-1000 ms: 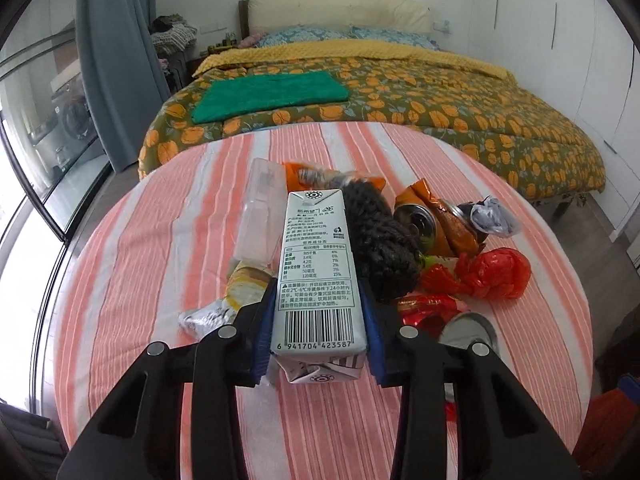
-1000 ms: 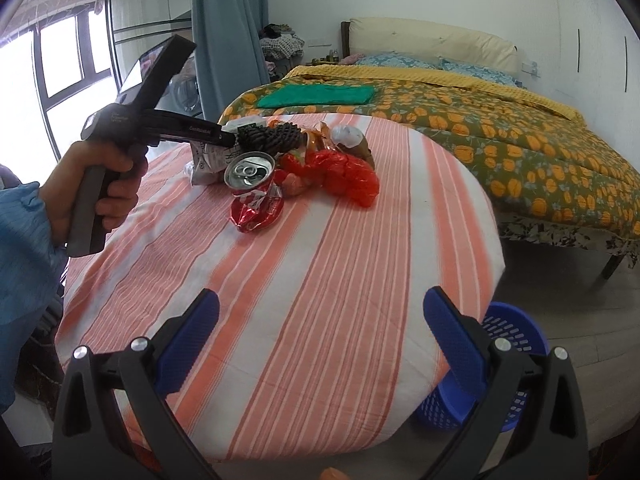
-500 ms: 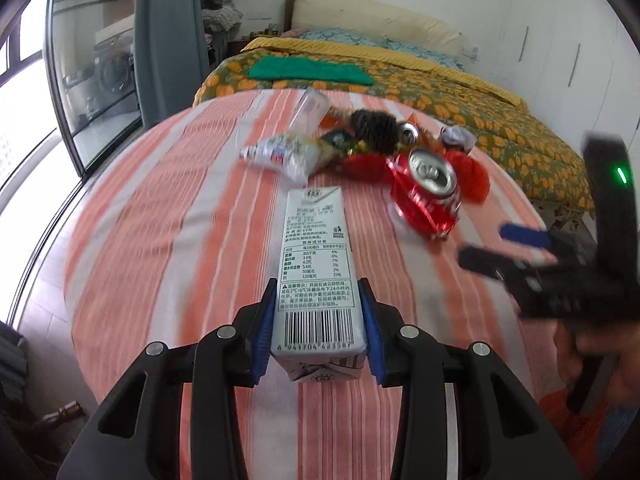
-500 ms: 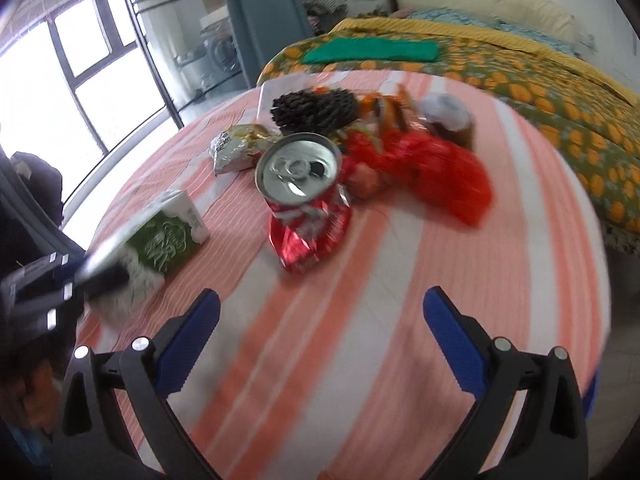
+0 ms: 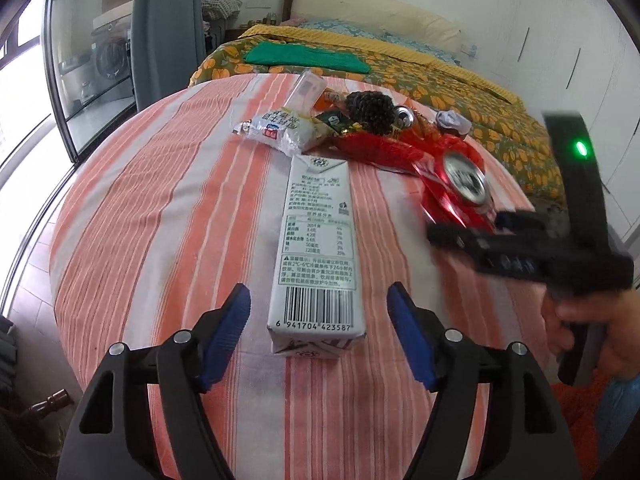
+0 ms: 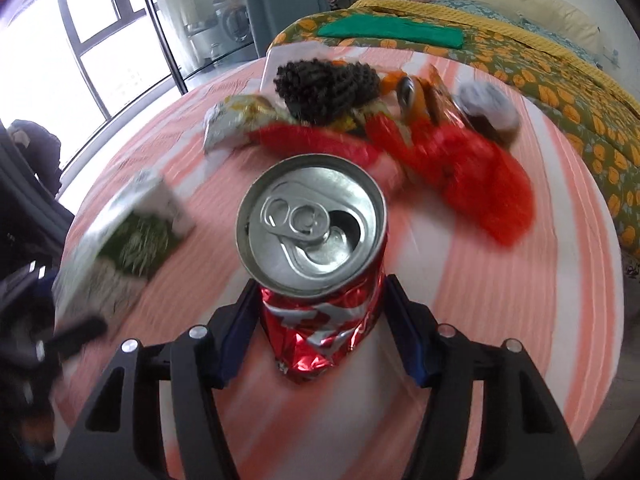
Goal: Collect trash
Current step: 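Carry the carton with the left gripper while the right gripper carries the can to the blue wastebasket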
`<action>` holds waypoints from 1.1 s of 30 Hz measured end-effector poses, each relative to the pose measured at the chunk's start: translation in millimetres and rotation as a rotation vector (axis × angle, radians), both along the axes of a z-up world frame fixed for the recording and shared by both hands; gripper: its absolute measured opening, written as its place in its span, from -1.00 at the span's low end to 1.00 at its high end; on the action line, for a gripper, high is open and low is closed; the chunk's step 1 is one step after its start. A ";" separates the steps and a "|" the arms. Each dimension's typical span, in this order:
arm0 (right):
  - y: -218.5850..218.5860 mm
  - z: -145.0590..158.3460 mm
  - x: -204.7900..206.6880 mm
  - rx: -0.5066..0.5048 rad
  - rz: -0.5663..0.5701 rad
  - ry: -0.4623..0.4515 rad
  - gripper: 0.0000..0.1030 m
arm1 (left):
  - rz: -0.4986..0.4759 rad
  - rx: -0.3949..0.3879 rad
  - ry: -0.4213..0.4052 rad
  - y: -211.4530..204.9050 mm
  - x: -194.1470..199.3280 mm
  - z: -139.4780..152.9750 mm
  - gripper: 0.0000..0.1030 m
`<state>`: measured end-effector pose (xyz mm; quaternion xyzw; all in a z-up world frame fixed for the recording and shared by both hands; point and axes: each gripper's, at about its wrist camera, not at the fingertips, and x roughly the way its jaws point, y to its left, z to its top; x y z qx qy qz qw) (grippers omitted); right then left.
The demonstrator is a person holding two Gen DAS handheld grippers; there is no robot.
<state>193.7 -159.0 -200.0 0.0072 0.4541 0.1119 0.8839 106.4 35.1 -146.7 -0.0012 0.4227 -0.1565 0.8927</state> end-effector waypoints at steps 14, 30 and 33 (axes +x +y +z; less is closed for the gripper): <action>-28.3 30.7 -29.9 -0.022 0.014 -0.053 0.46 | -0.092 0.096 0.105 -21.1 47.3 -0.9 0.12; -109.6 78.7 -70.6 0.099 -0.121 -0.138 0.04 | -0.241 -0.039 0.046 -89.5 11.1 47.1 -0.28; -168.2 77.5 -91.2 0.090 -0.243 -0.137 0.04 | -0.347 -0.074 0.057 -146.0 -1.8 54.2 -0.28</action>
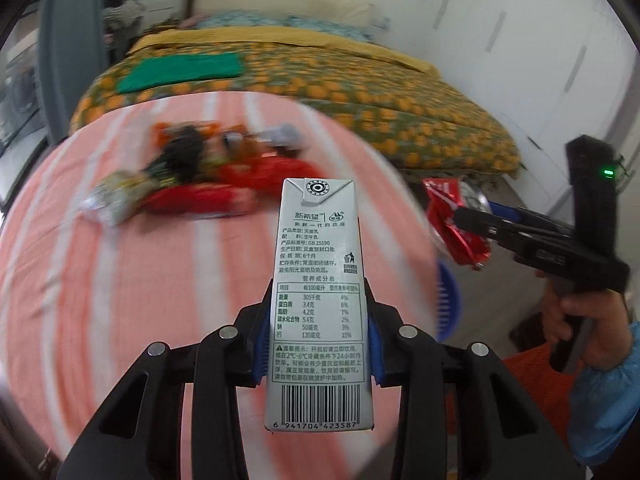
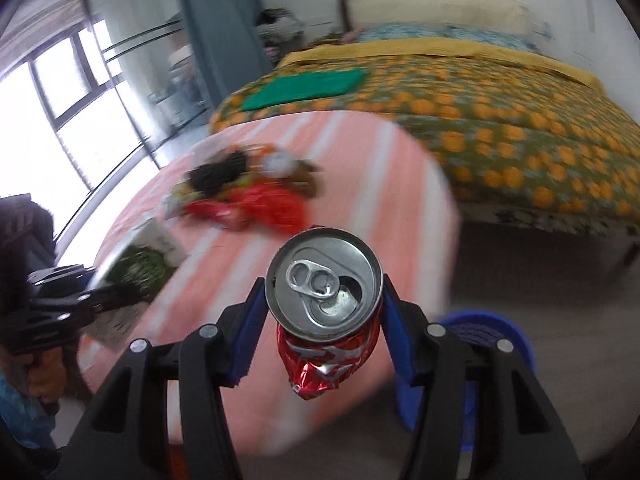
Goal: Collect trash
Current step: 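Carry the carton with the left gripper while the right gripper carries the can to the blue wastebasket, then open both grippers over the blue wastebasket and return to the table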
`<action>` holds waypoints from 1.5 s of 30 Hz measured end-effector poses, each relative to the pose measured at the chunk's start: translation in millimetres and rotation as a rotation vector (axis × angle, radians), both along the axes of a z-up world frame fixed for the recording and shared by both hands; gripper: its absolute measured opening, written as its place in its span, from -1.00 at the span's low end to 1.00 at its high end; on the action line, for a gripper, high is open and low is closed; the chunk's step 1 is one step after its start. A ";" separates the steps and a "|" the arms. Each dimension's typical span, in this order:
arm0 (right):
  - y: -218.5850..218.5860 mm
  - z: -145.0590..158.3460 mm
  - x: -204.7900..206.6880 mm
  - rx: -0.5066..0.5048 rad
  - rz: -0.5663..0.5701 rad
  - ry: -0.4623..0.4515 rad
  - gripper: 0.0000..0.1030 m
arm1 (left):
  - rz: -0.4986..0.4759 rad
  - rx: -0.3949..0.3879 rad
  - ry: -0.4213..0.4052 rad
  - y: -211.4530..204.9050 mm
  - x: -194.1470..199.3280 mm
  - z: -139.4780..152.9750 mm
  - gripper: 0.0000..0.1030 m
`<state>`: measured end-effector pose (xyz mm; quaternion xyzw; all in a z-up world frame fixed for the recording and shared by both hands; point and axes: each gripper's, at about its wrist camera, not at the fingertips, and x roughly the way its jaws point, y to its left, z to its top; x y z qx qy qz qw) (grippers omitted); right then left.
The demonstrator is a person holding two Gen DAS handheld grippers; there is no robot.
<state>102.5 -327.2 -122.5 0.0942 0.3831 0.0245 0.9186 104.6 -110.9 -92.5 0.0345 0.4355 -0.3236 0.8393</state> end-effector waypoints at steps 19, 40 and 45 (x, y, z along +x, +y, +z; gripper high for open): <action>-220.6 -105.4 -40.4 0.181 -0.407 0.147 0.05 | -0.196 0.082 0.155 -285.8 -15.2 -112.1 -0.26; -195.3 -35.3 -62.6 -0.033 -0.488 -0.164 0.79 | -0.121 -0.057 -0.137 -190.4 -56.6 -35.5 0.90; -118.6 -21.2 -49.4 -0.124 -0.392 -0.228 0.88 | -0.032 -0.003 -0.127 -117.6 -53.9 -36.6 0.90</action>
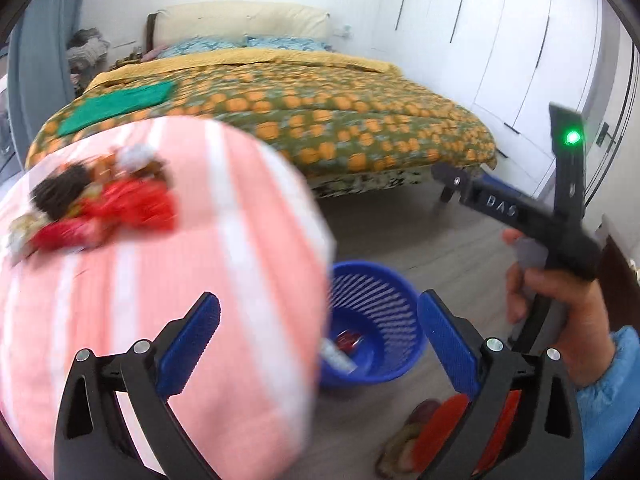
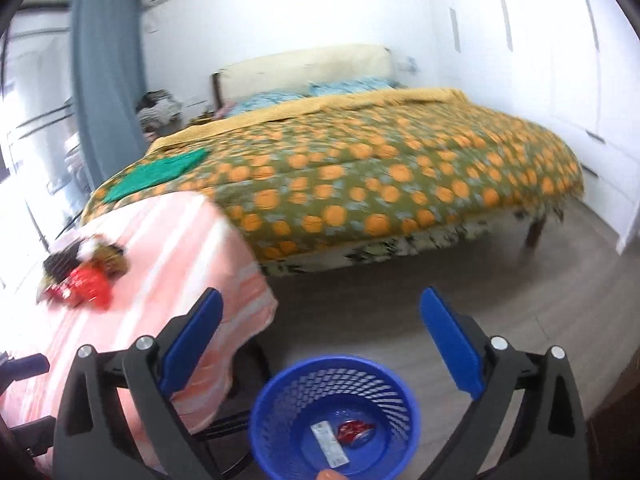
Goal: Collect trash
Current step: 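Open both grippers over the blue wastebasket and return to the table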
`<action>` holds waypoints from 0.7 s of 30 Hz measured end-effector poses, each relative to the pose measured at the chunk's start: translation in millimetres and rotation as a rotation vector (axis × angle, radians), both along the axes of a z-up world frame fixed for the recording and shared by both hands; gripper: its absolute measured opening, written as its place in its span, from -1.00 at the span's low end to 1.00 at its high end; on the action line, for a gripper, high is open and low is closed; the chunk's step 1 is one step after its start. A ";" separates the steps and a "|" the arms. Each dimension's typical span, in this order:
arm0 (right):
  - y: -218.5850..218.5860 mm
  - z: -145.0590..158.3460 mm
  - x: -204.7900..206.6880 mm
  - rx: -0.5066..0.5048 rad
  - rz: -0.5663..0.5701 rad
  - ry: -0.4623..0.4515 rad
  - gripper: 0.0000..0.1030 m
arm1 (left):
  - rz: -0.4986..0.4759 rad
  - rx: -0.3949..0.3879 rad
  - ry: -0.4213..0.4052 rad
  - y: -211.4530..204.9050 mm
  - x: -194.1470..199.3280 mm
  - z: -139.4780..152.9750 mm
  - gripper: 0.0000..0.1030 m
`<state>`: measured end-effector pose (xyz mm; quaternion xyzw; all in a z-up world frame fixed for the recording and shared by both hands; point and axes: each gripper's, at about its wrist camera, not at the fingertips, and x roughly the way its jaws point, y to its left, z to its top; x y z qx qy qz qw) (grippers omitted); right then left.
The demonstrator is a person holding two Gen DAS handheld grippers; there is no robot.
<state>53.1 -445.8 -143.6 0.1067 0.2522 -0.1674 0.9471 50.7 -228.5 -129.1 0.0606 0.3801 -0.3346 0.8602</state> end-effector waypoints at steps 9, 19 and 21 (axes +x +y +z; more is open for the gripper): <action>156.9 -25.4 58.5 -0.015 0.323 0.192 0.88 | 0.264 0.144 -0.009 120.6 52.6 -12.9 0.90; 238.6 -53.8 143.2 -0.001 0.419 0.379 0.88 | 0.399 0.284 0.032 212.4 117.9 -34.1 0.89; 243.8 -61.3 153.3 -0.027 0.404 0.400 0.88 | 0.396 0.290 0.048 217.0 122.6 -38.8 0.89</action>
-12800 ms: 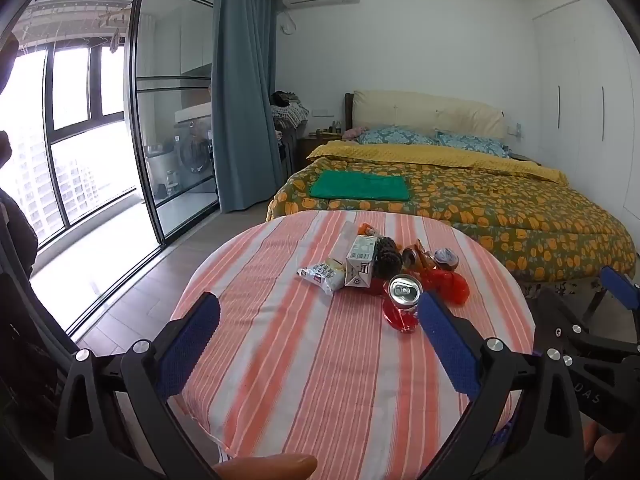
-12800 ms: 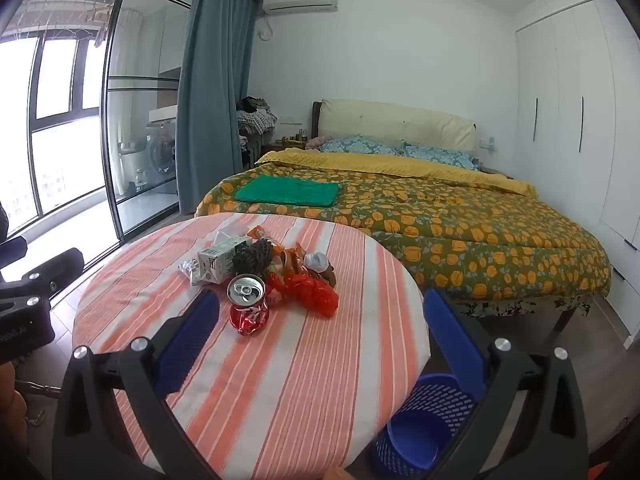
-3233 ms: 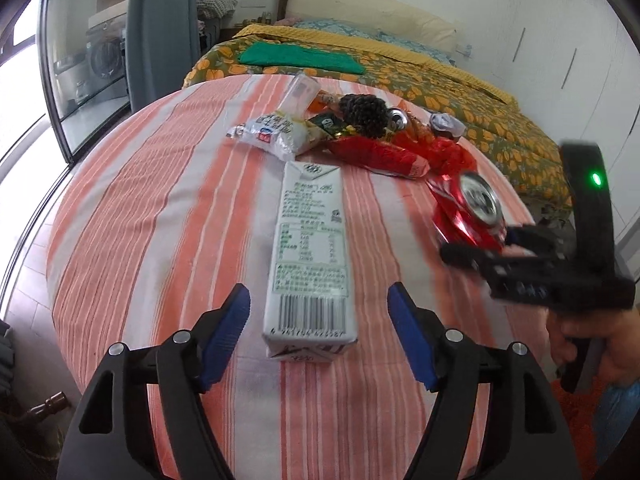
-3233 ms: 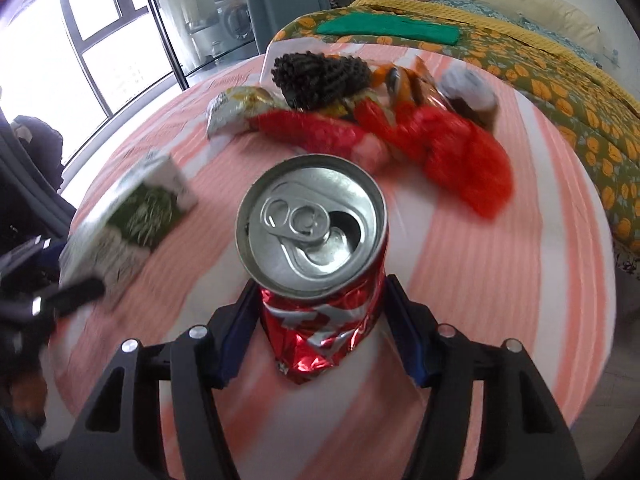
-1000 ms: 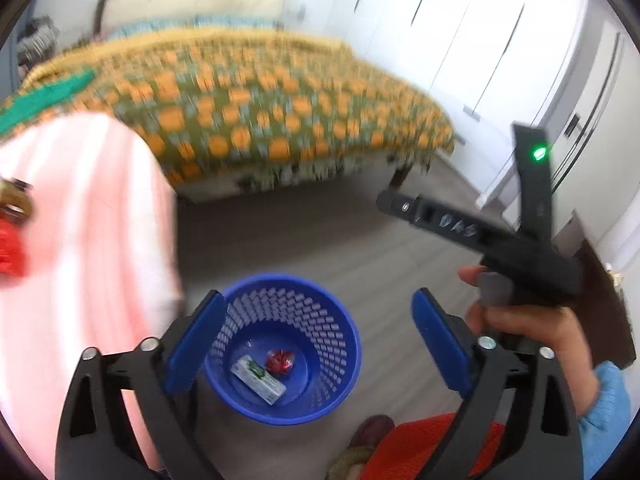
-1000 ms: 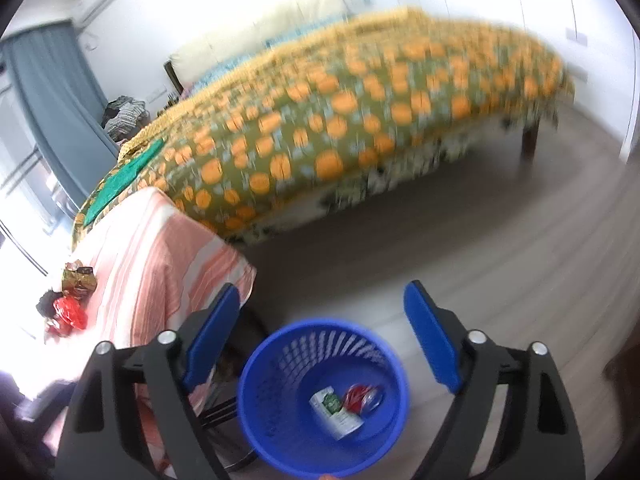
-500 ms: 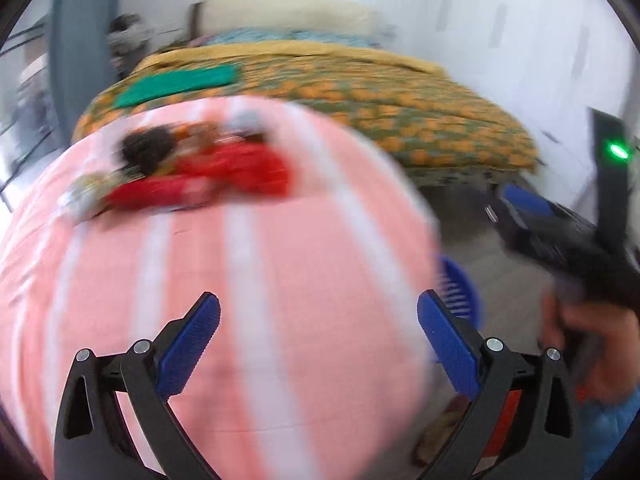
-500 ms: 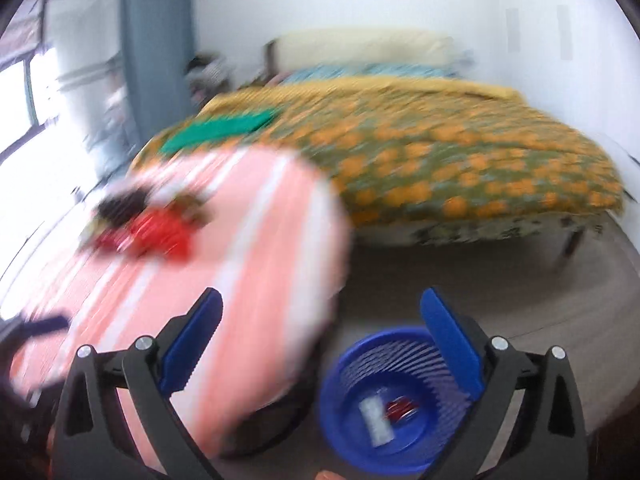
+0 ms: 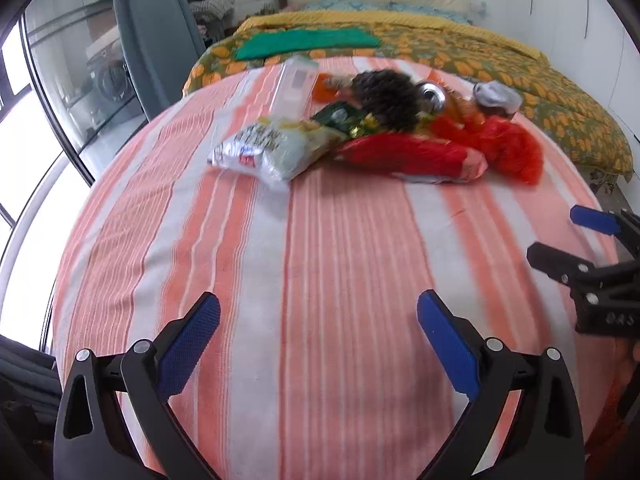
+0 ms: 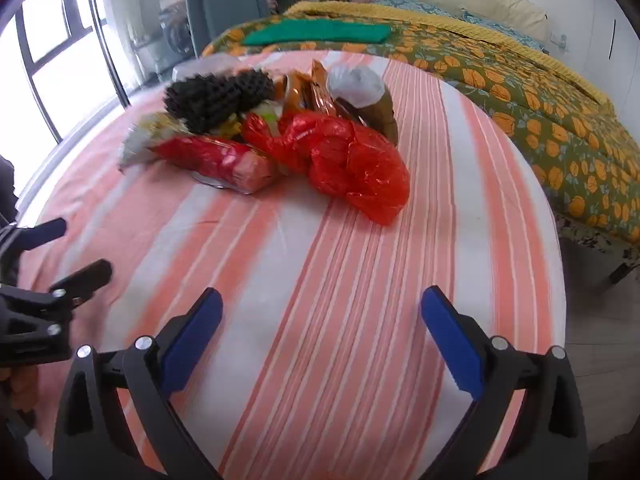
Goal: Collect trash
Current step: 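Open both grippers over the blue wastebasket and return to the table, then grasp the white-and-yellow snack bag with the left gripper while the right gripper grasps the red plastic bag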
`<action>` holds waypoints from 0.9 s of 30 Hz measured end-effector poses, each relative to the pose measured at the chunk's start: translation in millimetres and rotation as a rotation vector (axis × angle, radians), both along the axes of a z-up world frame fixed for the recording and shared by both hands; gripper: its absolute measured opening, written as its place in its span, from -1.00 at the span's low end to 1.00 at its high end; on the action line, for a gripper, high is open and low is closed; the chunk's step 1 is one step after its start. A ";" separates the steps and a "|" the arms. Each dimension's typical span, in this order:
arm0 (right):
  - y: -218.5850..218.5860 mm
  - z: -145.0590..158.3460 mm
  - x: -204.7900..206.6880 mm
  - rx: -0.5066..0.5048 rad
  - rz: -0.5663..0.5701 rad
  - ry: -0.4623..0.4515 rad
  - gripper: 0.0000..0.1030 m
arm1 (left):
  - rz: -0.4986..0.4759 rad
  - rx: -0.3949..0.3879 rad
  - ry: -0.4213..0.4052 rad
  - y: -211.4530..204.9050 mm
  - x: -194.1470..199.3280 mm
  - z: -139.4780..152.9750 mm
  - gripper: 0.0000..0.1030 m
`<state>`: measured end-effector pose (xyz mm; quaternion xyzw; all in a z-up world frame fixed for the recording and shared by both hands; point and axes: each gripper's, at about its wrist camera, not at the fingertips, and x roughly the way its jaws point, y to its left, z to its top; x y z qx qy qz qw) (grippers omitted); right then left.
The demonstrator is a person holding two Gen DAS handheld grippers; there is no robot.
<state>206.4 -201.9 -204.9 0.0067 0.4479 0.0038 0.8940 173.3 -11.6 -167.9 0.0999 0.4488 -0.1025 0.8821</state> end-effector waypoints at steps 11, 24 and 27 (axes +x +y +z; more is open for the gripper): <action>-4.7 -6.1 -5.1 -0.004 -0.013 -0.025 0.89 | 0.009 -0.064 0.033 11.0 4.9 -9.9 0.91; -4.4 -7.0 -4.6 -0.002 -0.012 -0.024 0.91 | 0.010 -0.067 0.035 9.4 7.9 -10.4 0.91; -4.5 -6.9 -4.4 -0.001 -0.013 -0.024 0.91 | 0.009 -0.070 0.036 9.6 8.2 -10.4 0.91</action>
